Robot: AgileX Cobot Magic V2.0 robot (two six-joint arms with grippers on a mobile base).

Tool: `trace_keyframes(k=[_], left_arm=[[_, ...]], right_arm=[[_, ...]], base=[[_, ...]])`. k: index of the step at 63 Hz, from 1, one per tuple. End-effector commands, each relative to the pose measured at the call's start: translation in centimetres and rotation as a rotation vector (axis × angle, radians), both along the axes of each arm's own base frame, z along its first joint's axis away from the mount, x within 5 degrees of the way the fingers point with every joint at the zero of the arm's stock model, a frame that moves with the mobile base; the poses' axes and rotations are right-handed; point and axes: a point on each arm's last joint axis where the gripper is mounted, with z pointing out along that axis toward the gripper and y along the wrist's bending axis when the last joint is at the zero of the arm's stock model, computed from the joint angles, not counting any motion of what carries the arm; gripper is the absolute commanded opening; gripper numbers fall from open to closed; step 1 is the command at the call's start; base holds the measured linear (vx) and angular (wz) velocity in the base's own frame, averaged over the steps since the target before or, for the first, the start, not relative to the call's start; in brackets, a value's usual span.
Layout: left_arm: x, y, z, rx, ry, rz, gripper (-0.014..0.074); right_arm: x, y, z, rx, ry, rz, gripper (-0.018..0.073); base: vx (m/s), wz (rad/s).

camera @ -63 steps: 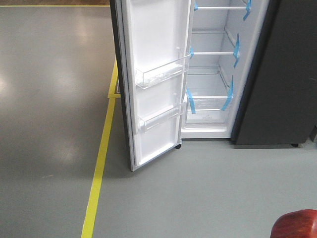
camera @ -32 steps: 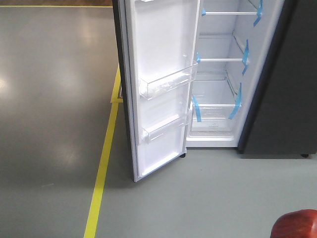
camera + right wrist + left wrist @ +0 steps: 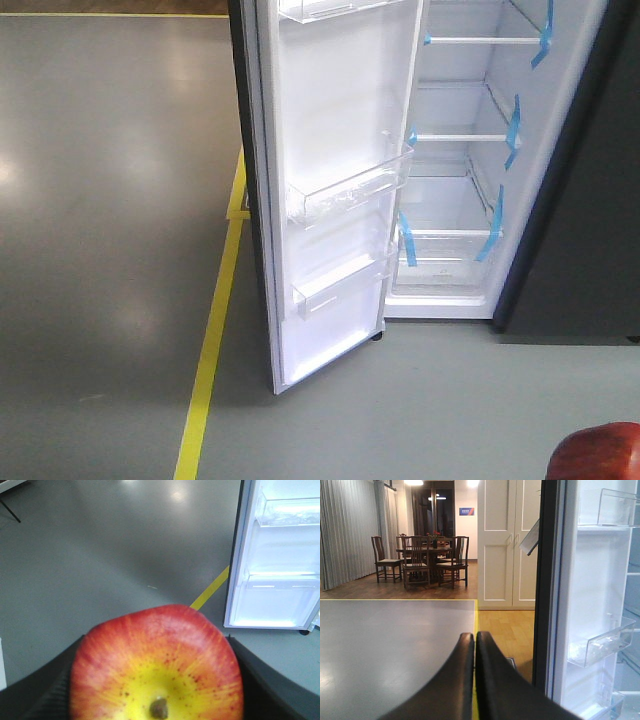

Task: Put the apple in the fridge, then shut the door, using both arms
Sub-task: 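Approach the open refrigerator door shelves with the apple held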

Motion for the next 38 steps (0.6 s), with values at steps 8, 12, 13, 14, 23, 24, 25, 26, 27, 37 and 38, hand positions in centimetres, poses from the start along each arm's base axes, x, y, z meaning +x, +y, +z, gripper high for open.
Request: trace_keyframes(k=[8, 12, 13, 14, 23, 24, 25, 26, 27, 37, 38], left_arm=[[-0.11, 0.04, -0.01, -0.016, -0.064, 0.003, -0.0006], [-0.11, 0.04, -0.01, -0.016, -0.064, 0.003, -0.0006], [-0.11, 0.04, -0.01, -0.016, -0.064, 0.003, -0.0006], [-0.11, 0.04, -0.01, -0.016, -0.064, 0.003, -0.0006], [-0.11, 0.04, -0.01, -0.016, -0.064, 0.003, -0.0006], [-0.11, 0.04, -0.01, -0.016, -0.064, 0.003, -0.0006], [-0.11, 0.04, -0.01, -0.016, -0.064, 0.003, -0.0006], [-0.11, 0.04, -0.01, -0.016, -0.064, 0.003, -0.0006], [-0.11, 0.04, -0.01, -0.016, -0.064, 0.003, -0.0006], [-0.11, 0.04, -0.01, -0.016, -0.064, 0.003, -0.0006], [-0.11, 0.04, -0.01, -0.016, -0.064, 0.003, -0.0006]], right_arm=[[0.27, 0.11, 1.32, 0.057, -0.067, -0.014, 0.0401], [0.27, 0.11, 1.32, 0.057, -0.067, -0.014, 0.0401], [0.27, 0.11, 1.32, 0.057, -0.067, -0.014, 0.0401], [0.27, 0.11, 1.32, 0.057, -0.067, -0.014, 0.0401], [0.27, 0.11, 1.32, 0.057, -0.067, -0.014, 0.0401], [0.27, 0.11, 1.32, 0.057, -0.067, -0.014, 0.0401], [0.27, 0.11, 1.32, 0.057, -0.067, -0.014, 0.0401], [0.27, 0.11, 1.32, 0.057, -0.067, -0.014, 0.0401], [0.27, 0.11, 1.32, 0.057, -0.067, -0.014, 0.0401], [0.27, 0.11, 1.32, 0.057, -0.067, -0.014, 0.0401], [0.27, 0.11, 1.32, 0.057, -0.067, -0.014, 0.0401]], base=[[0.16, 0.02], [0.16, 0.02], [0.16, 0.02], [0.16, 0.02], [0.16, 0.02], [0.17, 0.02], [0.17, 0.02], [0.17, 0.02], [0.17, 0.02], [0.17, 0.02], [0.16, 0.02]])
